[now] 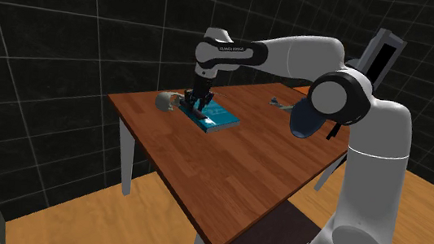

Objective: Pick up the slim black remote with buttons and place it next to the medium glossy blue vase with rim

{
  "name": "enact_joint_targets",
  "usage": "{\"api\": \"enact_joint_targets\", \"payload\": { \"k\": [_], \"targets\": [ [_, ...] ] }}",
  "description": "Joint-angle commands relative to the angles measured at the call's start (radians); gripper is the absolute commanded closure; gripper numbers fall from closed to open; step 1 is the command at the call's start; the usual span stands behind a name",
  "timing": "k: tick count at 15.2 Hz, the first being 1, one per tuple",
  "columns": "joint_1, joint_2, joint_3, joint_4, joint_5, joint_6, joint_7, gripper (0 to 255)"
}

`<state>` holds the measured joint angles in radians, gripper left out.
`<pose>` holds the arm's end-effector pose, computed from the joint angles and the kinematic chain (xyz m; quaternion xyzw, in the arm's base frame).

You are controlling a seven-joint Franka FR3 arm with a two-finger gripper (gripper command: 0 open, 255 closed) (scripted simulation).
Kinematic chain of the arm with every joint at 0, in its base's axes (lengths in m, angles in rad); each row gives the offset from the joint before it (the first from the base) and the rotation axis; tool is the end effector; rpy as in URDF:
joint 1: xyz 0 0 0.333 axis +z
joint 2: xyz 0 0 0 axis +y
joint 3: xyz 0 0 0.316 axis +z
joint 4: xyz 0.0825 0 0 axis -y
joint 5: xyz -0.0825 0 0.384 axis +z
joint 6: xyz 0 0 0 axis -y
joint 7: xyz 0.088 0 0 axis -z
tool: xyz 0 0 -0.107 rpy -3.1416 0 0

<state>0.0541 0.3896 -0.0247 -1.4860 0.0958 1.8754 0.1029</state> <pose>0.6749 0.0294 0.4508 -0.9979 0.0501 0.0027 0.0409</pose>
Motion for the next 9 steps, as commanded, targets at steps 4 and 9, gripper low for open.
{"api": "enact_joint_targets", "payload": {
  "k": [4,9],
  "targets": [
    [0.0,-0.002,0.0,0.067,-0.002,-0.069,0.007,255],
    [-0.001,-0.001,0.0,0.135,-0.003,-0.136,0.012,255]
  ]
}}
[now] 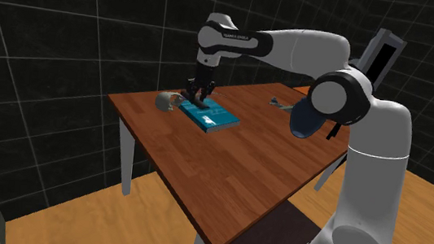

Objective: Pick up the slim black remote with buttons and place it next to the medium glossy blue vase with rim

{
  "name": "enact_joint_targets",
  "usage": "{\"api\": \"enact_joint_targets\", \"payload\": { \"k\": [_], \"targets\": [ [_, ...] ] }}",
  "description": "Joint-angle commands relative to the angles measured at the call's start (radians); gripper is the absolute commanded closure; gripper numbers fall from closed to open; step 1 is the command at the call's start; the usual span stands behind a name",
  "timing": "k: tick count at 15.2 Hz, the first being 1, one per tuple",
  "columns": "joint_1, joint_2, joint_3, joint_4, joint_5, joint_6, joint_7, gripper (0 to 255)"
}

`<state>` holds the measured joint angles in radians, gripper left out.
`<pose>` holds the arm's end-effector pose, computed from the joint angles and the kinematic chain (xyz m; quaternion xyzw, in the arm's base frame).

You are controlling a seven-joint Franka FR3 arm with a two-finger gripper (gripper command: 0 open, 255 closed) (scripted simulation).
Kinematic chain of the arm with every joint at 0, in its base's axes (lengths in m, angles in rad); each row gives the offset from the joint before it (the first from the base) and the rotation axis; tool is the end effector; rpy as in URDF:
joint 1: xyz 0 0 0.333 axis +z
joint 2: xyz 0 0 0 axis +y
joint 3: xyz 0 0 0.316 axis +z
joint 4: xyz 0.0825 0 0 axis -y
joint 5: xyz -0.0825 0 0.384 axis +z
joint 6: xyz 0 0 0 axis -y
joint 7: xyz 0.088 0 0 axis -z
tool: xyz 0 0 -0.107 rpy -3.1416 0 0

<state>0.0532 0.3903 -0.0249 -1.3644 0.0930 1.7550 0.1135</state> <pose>0.6766 0.0303 0.4981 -0.9979 0.0501 0.0027 0.0409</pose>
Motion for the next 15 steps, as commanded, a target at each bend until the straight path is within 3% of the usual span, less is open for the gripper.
{"api": "enact_joint_targets", "payload": {
  "k": [1,15],
  "targets": [
    [-0.001,-0.001,0.0,0.029,-0.001,-0.03,0.002,255],
    [-0.006,0.055,0.0,0.306,0.0,-0.25,0.018,255]
  ]
}}
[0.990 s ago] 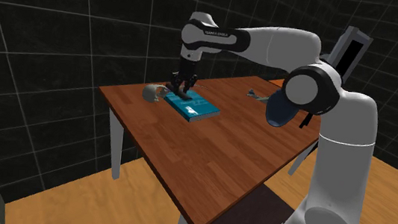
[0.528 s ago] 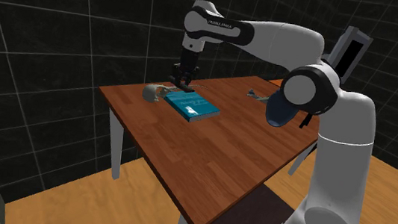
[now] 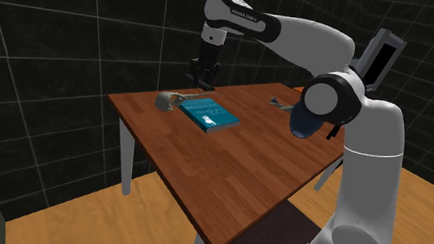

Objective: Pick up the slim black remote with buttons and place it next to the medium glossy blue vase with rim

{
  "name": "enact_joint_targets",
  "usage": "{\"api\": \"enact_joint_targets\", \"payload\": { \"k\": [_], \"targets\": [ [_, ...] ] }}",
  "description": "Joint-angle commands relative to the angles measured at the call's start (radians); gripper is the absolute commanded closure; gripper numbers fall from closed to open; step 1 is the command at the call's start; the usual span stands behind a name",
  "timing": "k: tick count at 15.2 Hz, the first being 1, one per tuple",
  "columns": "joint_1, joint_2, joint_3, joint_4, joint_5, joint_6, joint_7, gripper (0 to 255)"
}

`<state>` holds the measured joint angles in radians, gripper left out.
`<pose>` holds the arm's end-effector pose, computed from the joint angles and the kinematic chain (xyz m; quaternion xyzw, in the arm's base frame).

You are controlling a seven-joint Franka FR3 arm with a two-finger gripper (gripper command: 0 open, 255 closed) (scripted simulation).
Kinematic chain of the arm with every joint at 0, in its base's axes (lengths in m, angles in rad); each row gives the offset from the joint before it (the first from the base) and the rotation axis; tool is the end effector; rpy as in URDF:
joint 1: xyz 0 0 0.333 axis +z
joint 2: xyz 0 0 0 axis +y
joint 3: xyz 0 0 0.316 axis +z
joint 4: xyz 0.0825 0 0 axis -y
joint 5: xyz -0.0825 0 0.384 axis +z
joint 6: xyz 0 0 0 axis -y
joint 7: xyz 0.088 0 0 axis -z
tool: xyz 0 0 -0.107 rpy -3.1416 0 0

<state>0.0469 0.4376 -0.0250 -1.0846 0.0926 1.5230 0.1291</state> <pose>0.6757 0.0293 0.5788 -0.9979 0.0501 0.0027 0.0408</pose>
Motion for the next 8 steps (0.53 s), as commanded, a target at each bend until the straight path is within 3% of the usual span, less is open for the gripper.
{"api": "enact_joint_targets", "payload": {
  "k": [1,8],
  "targets": [
    [0.0,0.017,0.001,0.053,0.0,-0.037,0.004,255],
    [-0.007,0.116,0.003,0.315,0.004,-0.199,0.017,255]
  ]
}}
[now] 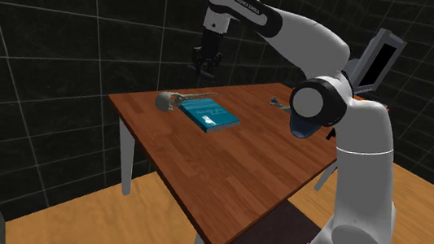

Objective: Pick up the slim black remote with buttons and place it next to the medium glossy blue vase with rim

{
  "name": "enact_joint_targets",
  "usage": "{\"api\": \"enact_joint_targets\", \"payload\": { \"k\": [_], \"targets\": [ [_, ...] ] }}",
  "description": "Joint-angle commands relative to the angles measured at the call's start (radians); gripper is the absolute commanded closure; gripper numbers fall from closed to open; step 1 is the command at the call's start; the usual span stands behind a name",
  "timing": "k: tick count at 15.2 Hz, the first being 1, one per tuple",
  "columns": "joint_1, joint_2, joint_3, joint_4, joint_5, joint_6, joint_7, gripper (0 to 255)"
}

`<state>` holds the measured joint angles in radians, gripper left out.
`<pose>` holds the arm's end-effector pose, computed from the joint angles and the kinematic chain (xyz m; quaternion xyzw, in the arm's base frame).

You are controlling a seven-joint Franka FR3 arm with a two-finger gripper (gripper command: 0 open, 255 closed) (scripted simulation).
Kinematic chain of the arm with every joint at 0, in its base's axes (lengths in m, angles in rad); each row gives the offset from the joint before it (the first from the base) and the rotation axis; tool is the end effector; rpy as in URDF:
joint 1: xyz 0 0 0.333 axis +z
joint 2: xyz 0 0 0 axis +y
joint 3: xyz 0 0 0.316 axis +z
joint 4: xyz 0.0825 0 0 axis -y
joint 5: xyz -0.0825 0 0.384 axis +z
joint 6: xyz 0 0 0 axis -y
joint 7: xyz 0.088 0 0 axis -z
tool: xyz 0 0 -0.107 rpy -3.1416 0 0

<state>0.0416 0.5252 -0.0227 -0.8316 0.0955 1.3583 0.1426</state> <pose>0.6751 0.0298 0.6208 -0.9979 0.0501 0.0026 0.0409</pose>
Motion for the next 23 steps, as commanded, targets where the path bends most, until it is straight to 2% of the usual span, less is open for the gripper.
{"api": "enact_joint_targets", "payload": {
  "k": [1,4,9,16,23],
  "targets": [
    [-0.002,0.034,0.001,0.074,0.001,-0.041,0.004,255],
    [-0.036,-0.127,-0.013,-0.183,0.002,0.052,-0.054,255],
    [-0.092,-0.291,-0.044,-0.424,0.001,0.12,-0.149,255],
    [-0.169,-0.444,-0.101,-0.627,-0.006,0.159,-0.29,255],
    [-0.245,-0.539,-0.173,-0.742,-0.023,0.168,-0.439,255]
  ]
}}
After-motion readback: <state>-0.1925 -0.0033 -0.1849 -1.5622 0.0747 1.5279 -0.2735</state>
